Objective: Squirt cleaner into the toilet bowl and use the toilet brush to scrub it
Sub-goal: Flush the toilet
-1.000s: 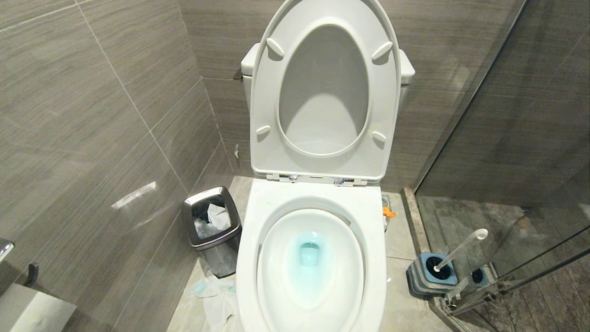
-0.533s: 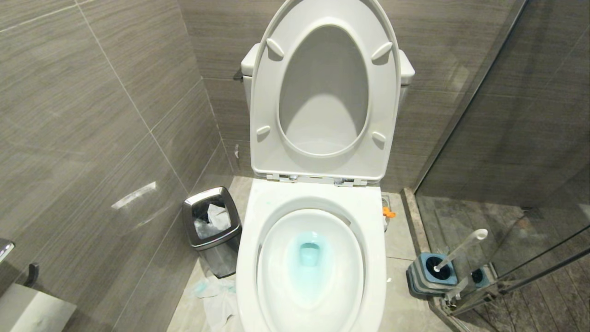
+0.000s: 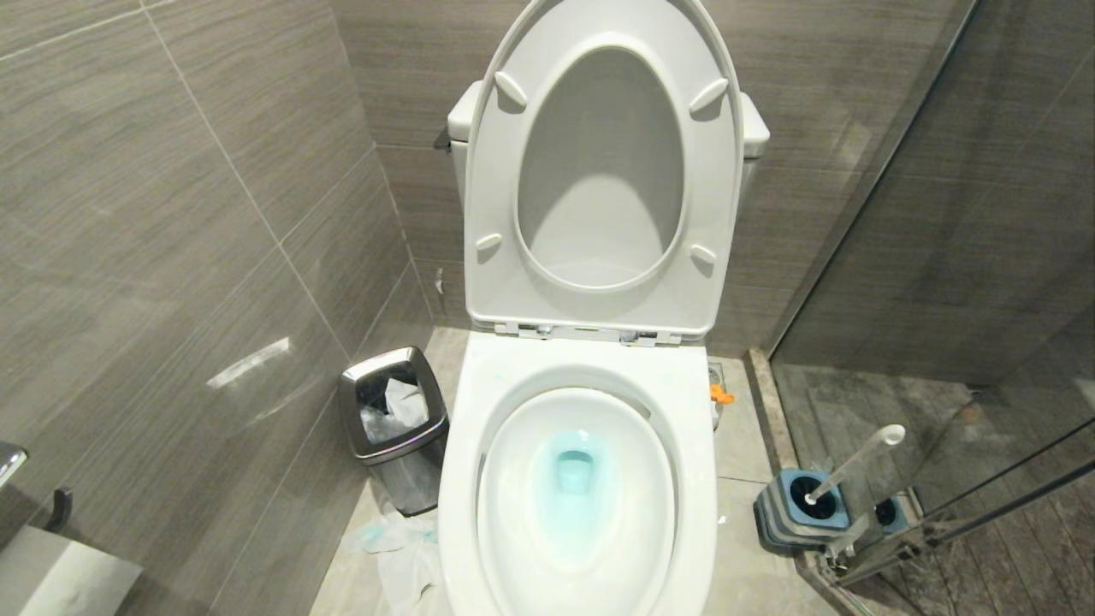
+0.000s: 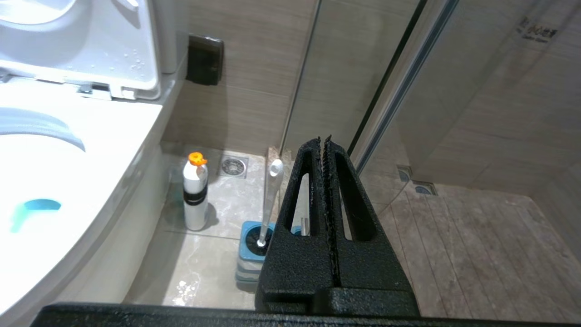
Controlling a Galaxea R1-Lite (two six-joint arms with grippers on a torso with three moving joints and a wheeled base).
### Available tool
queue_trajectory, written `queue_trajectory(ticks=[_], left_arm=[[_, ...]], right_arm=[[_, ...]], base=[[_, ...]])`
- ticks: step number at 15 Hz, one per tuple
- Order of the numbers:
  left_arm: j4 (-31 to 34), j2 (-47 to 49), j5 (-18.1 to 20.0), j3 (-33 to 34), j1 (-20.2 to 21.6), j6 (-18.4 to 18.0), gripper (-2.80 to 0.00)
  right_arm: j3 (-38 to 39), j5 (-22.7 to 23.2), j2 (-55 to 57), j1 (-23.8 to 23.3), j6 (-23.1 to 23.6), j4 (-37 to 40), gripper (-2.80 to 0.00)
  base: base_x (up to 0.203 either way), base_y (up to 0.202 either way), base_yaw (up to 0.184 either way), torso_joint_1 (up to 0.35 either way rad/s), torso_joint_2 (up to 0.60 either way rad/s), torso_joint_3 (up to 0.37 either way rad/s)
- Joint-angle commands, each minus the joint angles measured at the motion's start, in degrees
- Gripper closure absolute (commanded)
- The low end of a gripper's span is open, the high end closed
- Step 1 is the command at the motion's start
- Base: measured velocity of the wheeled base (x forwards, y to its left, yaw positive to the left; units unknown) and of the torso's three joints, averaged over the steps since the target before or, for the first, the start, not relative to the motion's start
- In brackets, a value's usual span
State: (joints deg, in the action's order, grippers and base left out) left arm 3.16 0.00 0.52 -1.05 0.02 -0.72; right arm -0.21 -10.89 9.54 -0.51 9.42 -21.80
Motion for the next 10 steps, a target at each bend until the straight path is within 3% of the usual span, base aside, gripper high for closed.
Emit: queue_trajectory(ticks=[1, 5, 10], left_arm=[[0.01, 0.0, 0.0, -0.01, 0.06, 0.02, 0.0], [0.01, 0.0, 0.0, -0.01, -0.02, 0.02, 0.0], [0.01, 0.0, 0.0, -0.01, -0.02, 0.02, 0.0]], right_arm=[[-0.22, 0.74, -7.6, 0.38, 0.02, 4.98, 0.0], [0.21, 8.29, -9.54, 0.43, -4.1, 14.61, 0.0], [0.21, 10.97, -9.54, 0.43, -5.2, 22.6, 0.0]], base=[[0.0, 0.0, 0.0, 0.0, 0.0, 0.0], [0.0, 0.0, 0.0, 0.0, 0.0, 0.0], [0.0, 0.0, 0.0, 0.0, 0.0, 0.0]])
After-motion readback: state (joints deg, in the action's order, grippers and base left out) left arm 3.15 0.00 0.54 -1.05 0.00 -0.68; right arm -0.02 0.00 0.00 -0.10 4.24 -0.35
